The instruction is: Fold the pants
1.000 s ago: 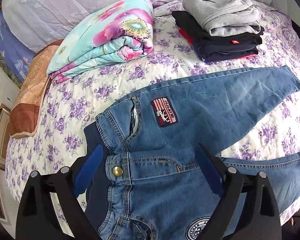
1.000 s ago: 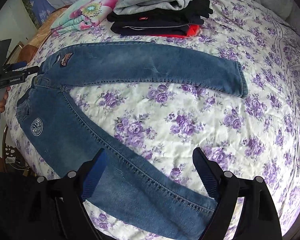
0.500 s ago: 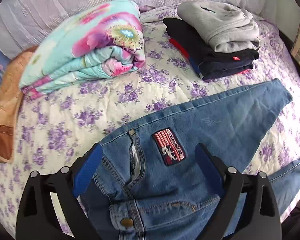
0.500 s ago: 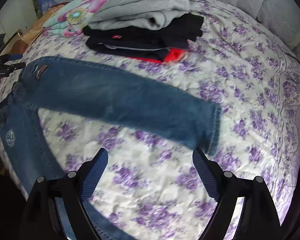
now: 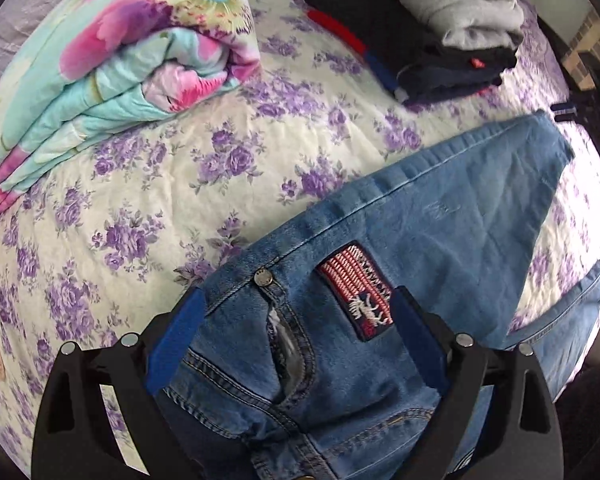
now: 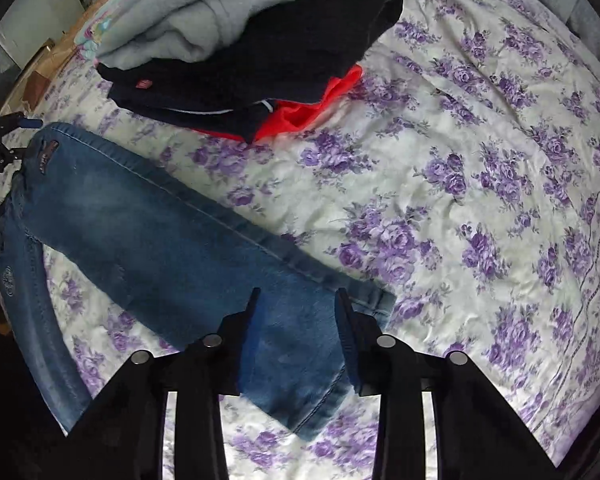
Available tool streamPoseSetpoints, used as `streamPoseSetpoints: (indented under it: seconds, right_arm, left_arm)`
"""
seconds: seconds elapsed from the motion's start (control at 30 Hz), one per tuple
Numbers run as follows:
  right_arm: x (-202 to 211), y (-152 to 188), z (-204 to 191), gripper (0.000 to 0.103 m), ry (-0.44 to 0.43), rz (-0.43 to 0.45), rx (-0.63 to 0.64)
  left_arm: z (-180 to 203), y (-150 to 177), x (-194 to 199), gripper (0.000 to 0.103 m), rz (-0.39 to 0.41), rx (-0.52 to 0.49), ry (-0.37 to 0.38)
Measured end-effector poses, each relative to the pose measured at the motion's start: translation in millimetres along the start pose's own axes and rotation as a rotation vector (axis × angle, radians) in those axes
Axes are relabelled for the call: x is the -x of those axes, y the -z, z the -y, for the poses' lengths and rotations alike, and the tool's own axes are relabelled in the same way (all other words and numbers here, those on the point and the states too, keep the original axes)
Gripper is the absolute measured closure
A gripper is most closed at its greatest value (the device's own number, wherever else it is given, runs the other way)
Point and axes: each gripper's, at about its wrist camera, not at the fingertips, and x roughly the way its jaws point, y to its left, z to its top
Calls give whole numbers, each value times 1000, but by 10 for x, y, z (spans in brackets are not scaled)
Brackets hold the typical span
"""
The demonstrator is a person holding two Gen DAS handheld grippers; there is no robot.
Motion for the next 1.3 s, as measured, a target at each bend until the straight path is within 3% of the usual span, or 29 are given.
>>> streamPoseSetpoints:
  seconds: [0.1, 0.13, 0.17, 0.23, 0.37, 0.43, 0.5, 0.57, 0.63, 0.87, 1.13, 1.2, 1.27, 1.3]
  right_arm:
    - [-177, -116, 101, 63, 8, -46, 37]
    - [-230, -139, 101, 47, -1, -69, 62]
    - [-267, -154, 74, 38, 27, -79, 114]
    - [-349, -175, 41, 36, 52, -104, 202]
    - [-672, -214, 161, 35, -24, -238, 191]
    - [-766, -231, 229, 32, -69, -254, 150]
    - [-746, -232, 240, 38, -85, -268, 132]
    - [-675, -200, 244, 67, -108, -280, 116]
    - [-559, -119, 208, 81, -107, -276, 132]
    - [-303, 77, 141, 83, -120, -218, 93]
    - [-179, 249, -261, 83, -5, -218, 90]
    - [-132, 289, -413, 83, 16, -223, 98]
    - [-63, 346, -520, 84, 37, -222, 96]
    - [-23, 372, -565, 84, 44, -220, 89]
  left_arm:
    - [-5, -19, -69, 12, -30, -26, 10]
    - [5, -17, -87, 12, -38, -37, 11]
    - [6, -16, -97, 12, -43, -48, 12]
    - [12, -14, -125, 11, -51, -61, 18]
    - [6, -67, -259, 9, -84, -61, 20]
    - [-2, -101, -315, 9, -96, -58, 17]
    - [-16, -125, -313, 9, -98, -63, 24]
    - [-34, -148, -268, 9, -87, -67, 33]
    - [-84, -131, -198, 9, -84, -70, 39]
    - [-234, -111, -169, 9, -85, -107, 93]
    - [-449, -216, -629, 10, -251, -50, 210]
    - [-432, -217, -596, 22, -246, -66, 215]
    - [-398, -205, -514, 61, -230, -90, 219]
    - [-356, -201, -459, 72, -219, -106, 226]
